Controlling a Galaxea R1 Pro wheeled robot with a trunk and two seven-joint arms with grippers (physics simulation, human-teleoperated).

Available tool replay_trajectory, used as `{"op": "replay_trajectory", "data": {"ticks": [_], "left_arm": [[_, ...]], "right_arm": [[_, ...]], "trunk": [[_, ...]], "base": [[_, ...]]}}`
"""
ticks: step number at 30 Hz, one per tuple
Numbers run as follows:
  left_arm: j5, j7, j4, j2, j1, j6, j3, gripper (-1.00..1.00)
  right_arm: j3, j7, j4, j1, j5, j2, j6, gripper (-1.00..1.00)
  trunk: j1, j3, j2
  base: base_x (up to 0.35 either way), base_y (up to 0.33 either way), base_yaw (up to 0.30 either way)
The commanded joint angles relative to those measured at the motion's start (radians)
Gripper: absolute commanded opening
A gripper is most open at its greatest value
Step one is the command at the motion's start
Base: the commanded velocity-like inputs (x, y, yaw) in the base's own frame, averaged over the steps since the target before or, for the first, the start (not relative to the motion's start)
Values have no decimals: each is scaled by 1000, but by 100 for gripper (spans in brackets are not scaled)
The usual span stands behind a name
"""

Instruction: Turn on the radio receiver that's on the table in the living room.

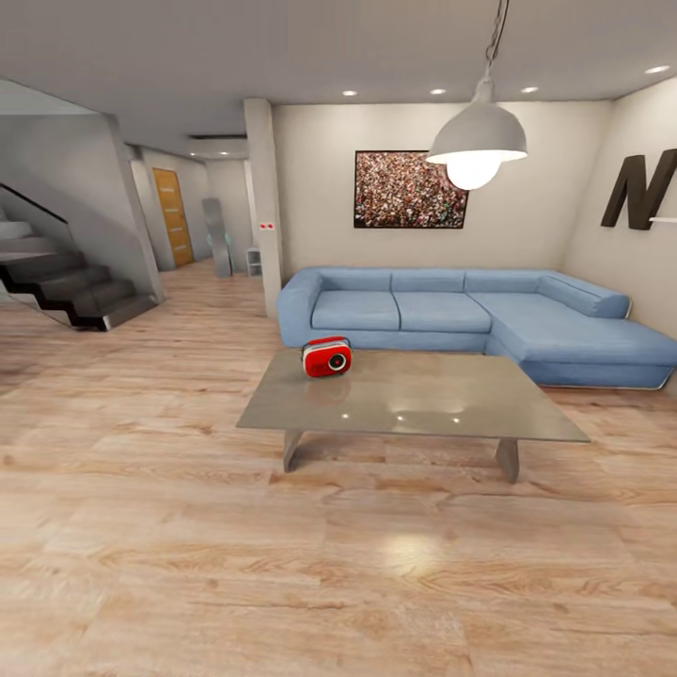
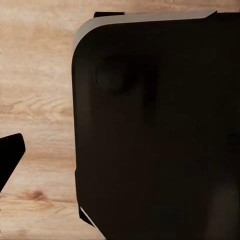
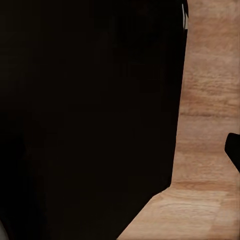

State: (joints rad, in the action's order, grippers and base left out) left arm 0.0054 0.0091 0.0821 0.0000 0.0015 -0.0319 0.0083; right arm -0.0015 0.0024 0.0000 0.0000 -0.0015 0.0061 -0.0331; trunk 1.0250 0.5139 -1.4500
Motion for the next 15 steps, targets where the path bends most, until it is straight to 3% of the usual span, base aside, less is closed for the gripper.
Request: {"op": "replay_trajectory", "data": {"ticks": [1, 15], "left_arm": [[1, 0, 0, 1, 0, 0, -1, 100], [4, 0, -1, 3, 0, 10, -2, 100]], "right_arm": [[0, 0, 0, 0, 0, 0, 0, 100], [0, 0, 0, 0, 0, 0, 1, 100]], "trunk": [[0, 0, 0], [0, 0, 0]], "base": [[208, 0, 3], [306, 41, 0]]}}
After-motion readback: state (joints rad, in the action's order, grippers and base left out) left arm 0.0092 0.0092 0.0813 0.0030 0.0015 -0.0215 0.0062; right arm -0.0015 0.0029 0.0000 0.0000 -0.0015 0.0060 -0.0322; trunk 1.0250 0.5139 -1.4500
